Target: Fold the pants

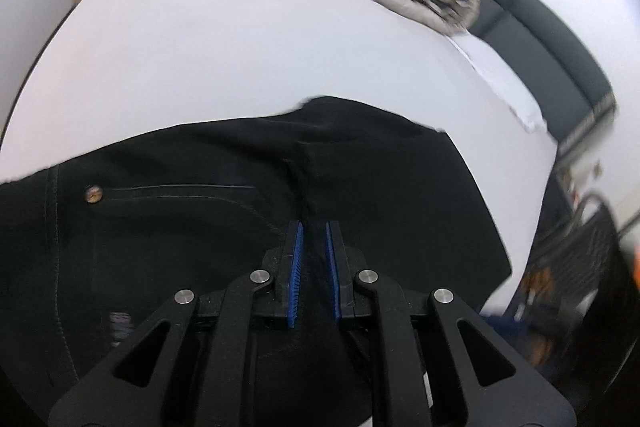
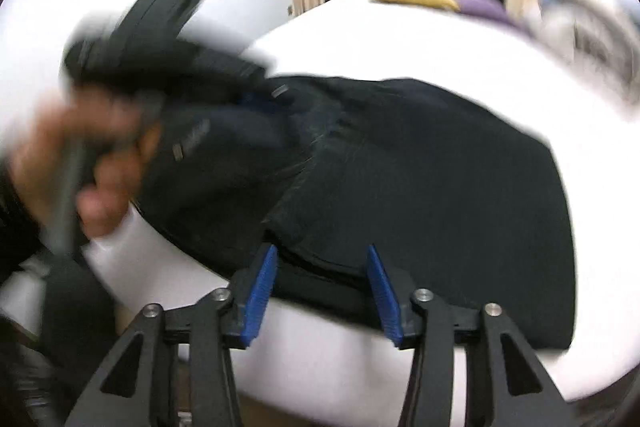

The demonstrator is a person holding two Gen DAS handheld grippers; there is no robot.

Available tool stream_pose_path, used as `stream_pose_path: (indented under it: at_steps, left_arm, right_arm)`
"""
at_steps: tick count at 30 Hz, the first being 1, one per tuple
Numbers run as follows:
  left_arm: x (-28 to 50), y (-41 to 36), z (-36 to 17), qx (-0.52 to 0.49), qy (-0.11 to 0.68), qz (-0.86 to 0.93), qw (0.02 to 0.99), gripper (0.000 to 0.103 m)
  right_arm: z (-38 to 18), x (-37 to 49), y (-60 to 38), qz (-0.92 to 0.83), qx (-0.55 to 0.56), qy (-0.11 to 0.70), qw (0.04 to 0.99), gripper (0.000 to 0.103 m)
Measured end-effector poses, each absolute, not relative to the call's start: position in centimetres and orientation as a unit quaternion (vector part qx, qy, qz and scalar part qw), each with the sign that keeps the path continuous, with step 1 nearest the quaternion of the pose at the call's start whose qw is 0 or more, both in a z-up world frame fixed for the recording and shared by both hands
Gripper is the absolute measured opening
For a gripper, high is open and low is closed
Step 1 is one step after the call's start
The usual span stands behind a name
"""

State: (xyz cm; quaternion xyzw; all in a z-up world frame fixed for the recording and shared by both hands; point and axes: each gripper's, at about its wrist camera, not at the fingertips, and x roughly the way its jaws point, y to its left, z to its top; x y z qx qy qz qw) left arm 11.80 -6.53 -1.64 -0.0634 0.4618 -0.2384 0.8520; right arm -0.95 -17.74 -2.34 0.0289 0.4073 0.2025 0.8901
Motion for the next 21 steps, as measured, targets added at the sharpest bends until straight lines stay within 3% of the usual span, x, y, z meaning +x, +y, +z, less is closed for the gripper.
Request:
stream_pose_path:
  at_steps: [1, 4, 7, 15, 16, 18, 21]
  left_arm:
    - [11.3, -7.6, -2.1, -0.047, 0.464, -0.253, 0.848, 0.011]
    - [10.7, -9.5, -4.6, -0.011, 0.493, -0.256, 0.832, 0.011]
    - [10.0, -9.8, -5.9, 0.007, 0.488, -0.249, 0.837, 0.011]
    - [8.6, -11.2, -6.1, 0.073, 0.475, -0.228, 0.847, 0.011]
    - [8.5, -11.6, -6.1, 0.077, 0.474, -0.227, 0.848, 0.011]
    - [8.5, -11.6, -6.1, 0.077, 0.473, -0.228, 0.848, 0.011]
    - [8.6, -11.9, -6.1, 0.073, 0.474, -0.229, 0.847, 0.011]
  right_arm:
    - [-2.1, -0.3, -20.2, 0.212, 0.079, 0.414, 0.882, 0.031]
    - [-1.9, 1.7, -26.6, 0.216, 0.201, 0.412, 0.862, 0.022]
    - [-2.8, 5.2, -31.5, 0.228, 0.279, 0.424, 0.831, 0.022]
    - [-7.0, 15.1, -36.4, 0.244, 0.365, 0.451, 0.777, 0.022]
    - [-8.2, 15.7, -36.2, 0.236, 0.370, 0.464, 0.770, 0.018]
    - [-10.0, 16.1, -36.7, 0.220, 0.375, 0.484, 0.760, 0.000]
    - [-10.9, 13.8, -36.4, 0.225, 0.385, 0.476, 0.758, 0.000]
